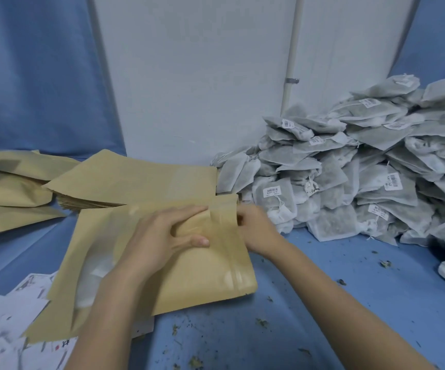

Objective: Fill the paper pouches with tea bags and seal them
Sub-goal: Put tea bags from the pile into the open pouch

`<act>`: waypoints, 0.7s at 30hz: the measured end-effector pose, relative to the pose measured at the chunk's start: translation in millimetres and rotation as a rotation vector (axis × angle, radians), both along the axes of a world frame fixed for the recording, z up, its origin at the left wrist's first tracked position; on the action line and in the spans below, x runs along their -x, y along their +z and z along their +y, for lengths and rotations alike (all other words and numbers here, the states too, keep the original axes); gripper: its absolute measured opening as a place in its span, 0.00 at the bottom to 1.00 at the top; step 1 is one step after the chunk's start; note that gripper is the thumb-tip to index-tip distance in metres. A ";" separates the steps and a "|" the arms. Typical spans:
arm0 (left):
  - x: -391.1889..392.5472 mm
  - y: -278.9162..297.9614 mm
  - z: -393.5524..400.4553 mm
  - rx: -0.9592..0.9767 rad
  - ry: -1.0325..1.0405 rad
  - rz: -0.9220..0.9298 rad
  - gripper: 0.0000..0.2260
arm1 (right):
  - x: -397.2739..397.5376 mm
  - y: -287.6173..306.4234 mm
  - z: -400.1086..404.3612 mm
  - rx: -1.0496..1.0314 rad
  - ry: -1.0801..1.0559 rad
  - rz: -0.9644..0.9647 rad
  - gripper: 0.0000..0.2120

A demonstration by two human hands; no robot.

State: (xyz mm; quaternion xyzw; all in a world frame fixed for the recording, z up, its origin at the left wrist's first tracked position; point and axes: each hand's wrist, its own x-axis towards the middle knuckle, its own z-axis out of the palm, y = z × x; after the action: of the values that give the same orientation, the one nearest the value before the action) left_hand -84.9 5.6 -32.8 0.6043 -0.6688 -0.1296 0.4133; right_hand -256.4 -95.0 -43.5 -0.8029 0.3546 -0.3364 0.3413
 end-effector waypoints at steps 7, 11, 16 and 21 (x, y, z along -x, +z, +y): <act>0.9 -2.6 1.9 0.026 0.039 -0.023 0.26 | 47.1 -16.4 -40.7 0.270 -0.717 0.625 0.28; -0.6 -0.2 2.9 0.036 0.062 0.006 0.26 | 59.0 -22.5 -37.9 0.366 -0.594 0.405 0.24; -2.0 1.7 4.1 0.028 0.091 0.019 0.26 | 94.9 -10.9 -16.4 0.139 -0.350 -0.169 0.19; -1.1 4.5 6.2 0.026 0.061 0.025 0.22 | 114.0 10.7 10.6 -0.078 -0.021 -0.176 0.15</act>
State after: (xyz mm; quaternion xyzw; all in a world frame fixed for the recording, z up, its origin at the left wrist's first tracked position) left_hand -83.8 11.8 -28.3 0.6172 -0.6464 -0.1159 0.4332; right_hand -370.5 -84.4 -32.9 -0.7526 0.3446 -0.3950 0.3986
